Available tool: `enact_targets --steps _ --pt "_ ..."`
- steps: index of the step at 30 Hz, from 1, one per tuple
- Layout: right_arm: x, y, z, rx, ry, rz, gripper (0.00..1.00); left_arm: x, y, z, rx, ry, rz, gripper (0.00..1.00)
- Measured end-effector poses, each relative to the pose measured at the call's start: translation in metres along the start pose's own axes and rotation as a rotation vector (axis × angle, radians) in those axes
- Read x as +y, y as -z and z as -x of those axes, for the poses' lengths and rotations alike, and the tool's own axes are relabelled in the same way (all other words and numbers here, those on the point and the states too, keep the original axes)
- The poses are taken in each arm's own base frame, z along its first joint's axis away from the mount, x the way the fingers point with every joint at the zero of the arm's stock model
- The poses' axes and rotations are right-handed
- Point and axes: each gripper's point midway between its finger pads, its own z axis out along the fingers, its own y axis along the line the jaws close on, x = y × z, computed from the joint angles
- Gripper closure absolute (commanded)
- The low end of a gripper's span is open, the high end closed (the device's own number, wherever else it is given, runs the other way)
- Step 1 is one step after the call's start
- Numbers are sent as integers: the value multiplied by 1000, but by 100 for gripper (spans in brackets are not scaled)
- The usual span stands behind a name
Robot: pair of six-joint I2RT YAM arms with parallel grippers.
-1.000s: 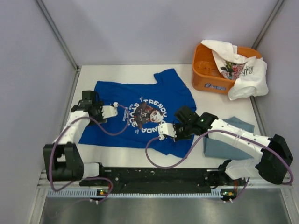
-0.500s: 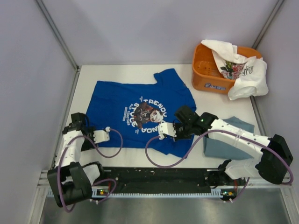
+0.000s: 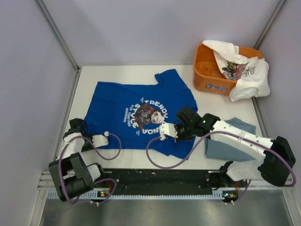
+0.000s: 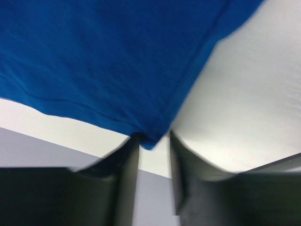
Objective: Fold and stack the t-shirts
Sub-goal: Grap the side of the flattened tshirt closest away from the robot with both arms, then fold the flattened tshirt in 1/3 of the way
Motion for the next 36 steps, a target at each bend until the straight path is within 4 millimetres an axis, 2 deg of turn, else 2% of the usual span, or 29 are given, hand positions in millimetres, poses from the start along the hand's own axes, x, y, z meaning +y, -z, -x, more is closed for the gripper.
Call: enact_targets --steps 1,7,9,13,16,23,28,33,36 --pt "0 1 0 -1 -1 -4 100 -3 -1 -1 4 -2 -6 100" --pt "-9 19 4 -29 6 -76 100 1 2 1 -9 36 27 100" --pt "-13 26 3 -40 -3 -100 100 15 10 2 -22 77 68 100" --pt "-25 30 -5 -27 -52 -140 100 62 36 4 -72 159 207 100" --pt "-45 34 -7 -34 -85 -202 100 89 53 8 -122 188 290 100" --pt "-102 37 -3 -79 -115 -337 100 119 65 25 -246 224 326 100" --pt "-140 24 -9 -59 -95 -368 100 147 64 34 -298 260 340 100" --pt "-155 9 -29 -4 -64 -352 100 159 47 44 -305 278 303 100" --pt "-166 7 -37 5 -53 -354 100 164 39 52 -299 277 291 100"
